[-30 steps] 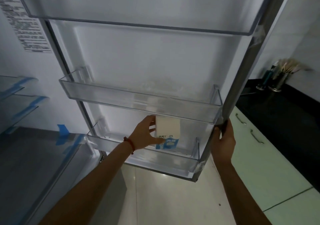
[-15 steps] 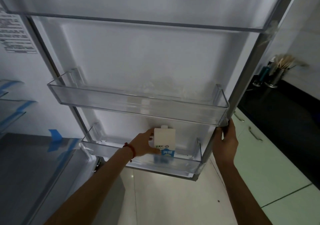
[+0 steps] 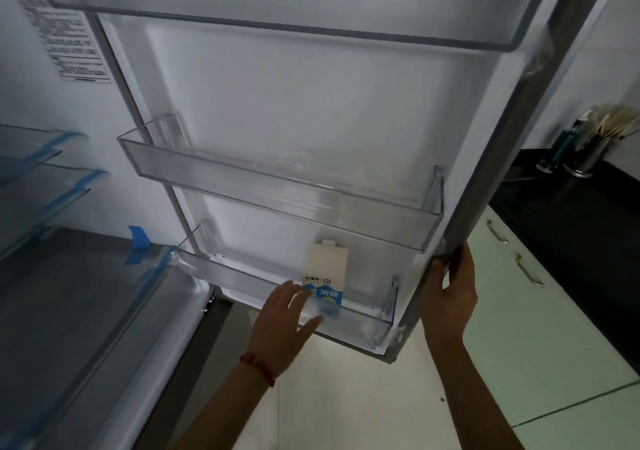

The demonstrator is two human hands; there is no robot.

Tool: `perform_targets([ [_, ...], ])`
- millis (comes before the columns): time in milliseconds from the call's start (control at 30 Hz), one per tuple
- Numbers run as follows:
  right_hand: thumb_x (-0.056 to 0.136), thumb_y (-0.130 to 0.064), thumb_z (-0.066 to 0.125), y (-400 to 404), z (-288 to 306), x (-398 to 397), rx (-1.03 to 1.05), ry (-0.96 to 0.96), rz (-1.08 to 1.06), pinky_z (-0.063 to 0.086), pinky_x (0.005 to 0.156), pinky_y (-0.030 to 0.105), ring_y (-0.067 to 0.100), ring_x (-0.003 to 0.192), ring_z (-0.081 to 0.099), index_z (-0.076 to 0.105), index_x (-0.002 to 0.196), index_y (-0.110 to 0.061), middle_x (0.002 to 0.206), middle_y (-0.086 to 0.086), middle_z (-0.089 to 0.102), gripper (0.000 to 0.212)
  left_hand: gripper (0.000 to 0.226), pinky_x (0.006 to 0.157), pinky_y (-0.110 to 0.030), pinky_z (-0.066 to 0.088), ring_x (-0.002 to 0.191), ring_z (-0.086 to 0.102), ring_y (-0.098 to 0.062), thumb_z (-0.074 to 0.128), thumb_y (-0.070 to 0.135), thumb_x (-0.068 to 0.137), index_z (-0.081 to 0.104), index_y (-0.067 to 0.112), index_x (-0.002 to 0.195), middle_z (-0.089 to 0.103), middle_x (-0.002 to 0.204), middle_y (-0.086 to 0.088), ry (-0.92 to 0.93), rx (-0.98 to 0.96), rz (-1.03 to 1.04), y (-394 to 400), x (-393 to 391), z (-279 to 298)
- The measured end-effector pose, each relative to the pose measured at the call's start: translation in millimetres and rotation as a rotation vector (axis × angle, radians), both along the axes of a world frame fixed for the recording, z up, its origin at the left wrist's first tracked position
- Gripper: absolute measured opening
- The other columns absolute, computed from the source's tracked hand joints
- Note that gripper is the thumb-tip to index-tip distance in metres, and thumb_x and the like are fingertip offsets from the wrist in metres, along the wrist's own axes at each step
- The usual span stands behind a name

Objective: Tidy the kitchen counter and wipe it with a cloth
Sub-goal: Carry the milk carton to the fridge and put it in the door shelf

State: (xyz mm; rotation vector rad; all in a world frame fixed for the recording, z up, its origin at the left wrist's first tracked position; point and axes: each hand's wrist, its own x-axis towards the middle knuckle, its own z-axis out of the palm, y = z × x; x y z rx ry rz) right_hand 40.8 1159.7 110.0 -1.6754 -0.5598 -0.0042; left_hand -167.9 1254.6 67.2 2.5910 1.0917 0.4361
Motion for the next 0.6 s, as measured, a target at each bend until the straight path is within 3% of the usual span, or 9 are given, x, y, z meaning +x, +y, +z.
perform_targets([
  [100,0.094,-0.015,0.047,-19.7,-5.7,-7.6,0.064,-0.081,0.037,0.040,0.098,0.021,0.006,0.115,0.049,0.041,0.135,-0.011,0.131,-0.001,0.050,0.042,0.069,0.092,-0.032,0.037,0.112,0.060,-0.027,0.011,0.061,0.088,0.058,0.015,0.110,0.066,0.114,-0.009,0.009,-0.009,0.038,-10.1,-13.6,-5.3],
  [200,0.089,-0.026,0.045,-39.6,-8.7,-10.6,0.142,-0.183,0.079,0.042,0.093,0.011,0.000,0.102,0.053,0.051,0.122,-0.003,0.117,0.008,0.056,0.040,0.068,0.094,-0.036,0.035,0.116,0.056,-0.030,0.012,0.060,0.088,0.055,0.014,0.114,0.063,0.120,-0.013,-0.029,-0.020,0.089,-21.4,-27.0,-9.7],
  [333,0.089,-0.020,0.043,-56.8,-2.8,-20.7,0.182,-0.309,0.075,0.037,0.103,0.022,0.020,0.118,0.046,0.054,0.113,0.001,0.122,0.027,0.051,0.034,0.073,0.097,-0.040,0.034,0.121,0.051,-0.030,0.014,0.063,0.087,0.054,0.010,0.117,0.060,0.124,-0.015,-0.058,-0.038,0.157,-33.5,-49.8,-13.0],
  [400,0.090,-0.028,0.045,-61.6,4.0,-32.0,0.237,-0.287,0.112,0.038,0.105,0.030,0.024,0.125,0.044,0.048,0.123,-0.013,0.132,0.013,0.048,0.036,0.073,0.103,-0.038,0.030,0.127,0.044,-0.028,0.019,0.064,0.084,0.052,0.010,0.121,0.054,0.131,-0.015,-0.075,-0.025,0.181,-37.8,-63.9,-14.7],
  [467,0.090,-0.036,0.044,-66.5,9.4,-47.4,0.304,-0.217,0.173,0.039,0.105,0.022,0.011,0.125,0.045,0.038,0.130,-0.032,0.133,-0.018,0.046,0.040,0.070,0.109,-0.039,0.027,0.133,0.038,-0.025,0.026,0.058,0.080,0.048,0.010,0.126,0.047,0.139,-0.012,-0.087,-0.023,0.221,-42.7,-78.5,-14.0],
  [533,0.089,-0.034,0.042,-72.0,11.1,-65.1,0.333,-0.157,0.240,0.042,0.098,0.014,-0.004,0.114,0.051,0.036,0.127,-0.050,0.121,-0.033,0.052,0.041,0.071,0.112,-0.045,0.031,0.134,0.036,-0.024,0.026,0.055,0.078,0.045,0.011,0.129,0.043,0.142,-0.010,-0.086,-0.004,0.237,-49.8,-94.4,-12.6],
  [600,0.088,-0.034,0.038,-77.6,10.0,-85.9,0.301,-0.153,0.243,0.044,0.082,0.006,-0.012,0.091,0.056,0.044,0.112,-0.061,0.098,-0.036,0.060,0.037,0.072,0.112,-0.040,0.029,0.134,0.036,-0.023,0.025,0.057,0.078,0.041,0.013,0.133,0.039,0.145,-0.007,-0.072,-0.010,0.244,-57.6,-113.3,-10.3],
])
